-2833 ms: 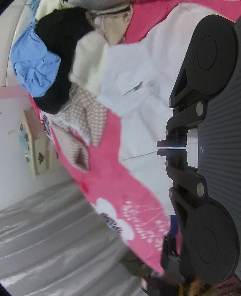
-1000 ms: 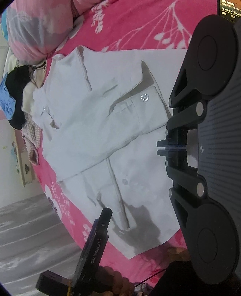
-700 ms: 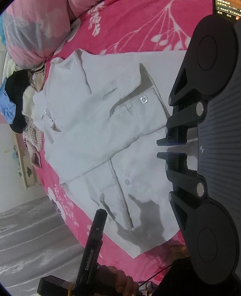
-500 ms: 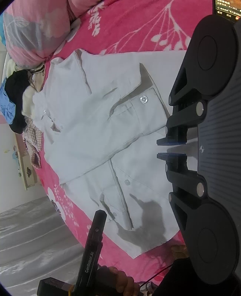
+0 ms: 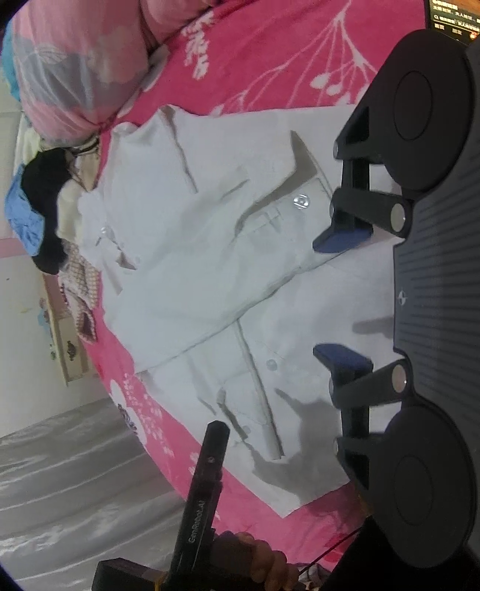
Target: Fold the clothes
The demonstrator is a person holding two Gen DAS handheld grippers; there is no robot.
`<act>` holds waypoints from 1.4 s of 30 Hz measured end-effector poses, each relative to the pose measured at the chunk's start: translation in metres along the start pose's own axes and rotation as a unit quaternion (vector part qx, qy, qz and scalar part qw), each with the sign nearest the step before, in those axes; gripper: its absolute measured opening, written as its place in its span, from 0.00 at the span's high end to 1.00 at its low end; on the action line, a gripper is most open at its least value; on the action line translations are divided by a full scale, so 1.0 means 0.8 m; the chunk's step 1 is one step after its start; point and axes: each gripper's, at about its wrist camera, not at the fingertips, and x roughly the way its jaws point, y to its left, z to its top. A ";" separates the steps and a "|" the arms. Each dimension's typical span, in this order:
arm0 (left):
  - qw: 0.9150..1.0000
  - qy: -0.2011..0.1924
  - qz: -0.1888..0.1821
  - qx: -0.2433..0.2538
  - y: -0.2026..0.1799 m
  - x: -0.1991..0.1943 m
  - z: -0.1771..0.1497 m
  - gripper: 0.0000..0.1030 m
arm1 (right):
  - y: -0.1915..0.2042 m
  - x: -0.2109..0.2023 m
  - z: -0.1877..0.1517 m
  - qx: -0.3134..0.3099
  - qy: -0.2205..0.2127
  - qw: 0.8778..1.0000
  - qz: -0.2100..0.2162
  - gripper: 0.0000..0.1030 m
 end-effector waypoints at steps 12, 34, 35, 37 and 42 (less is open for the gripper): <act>1.000 -0.006 0.003 -0.005 0.003 -0.003 -0.001 0.00 | 0.010 -0.007 0.005 -0.011 -0.027 1.000 0.000 0.06; 0.999 -0.030 0.001 -0.016 0.008 -0.011 0.000 0.00 | 0.020 -0.014 0.003 -0.021 -0.048 0.999 -0.003 0.01; 0.999 -0.029 0.003 -0.015 0.007 -0.011 0.000 0.00 | 0.020 -0.014 0.003 -0.020 -0.048 0.999 -0.001 0.01; 0.999 -0.027 0.003 -0.016 0.007 -0.010 0.000 0.00 | 0.019 -0.014 0.003 -0.018 -0.047 0.999 0.002 0.01; 1.000 -0.026 0.000 -0.017 0.009 -0.008 0.001 0.00 | 0.017 -0.013 0.003 -0.012 -0.044 0.999 0.010 0.01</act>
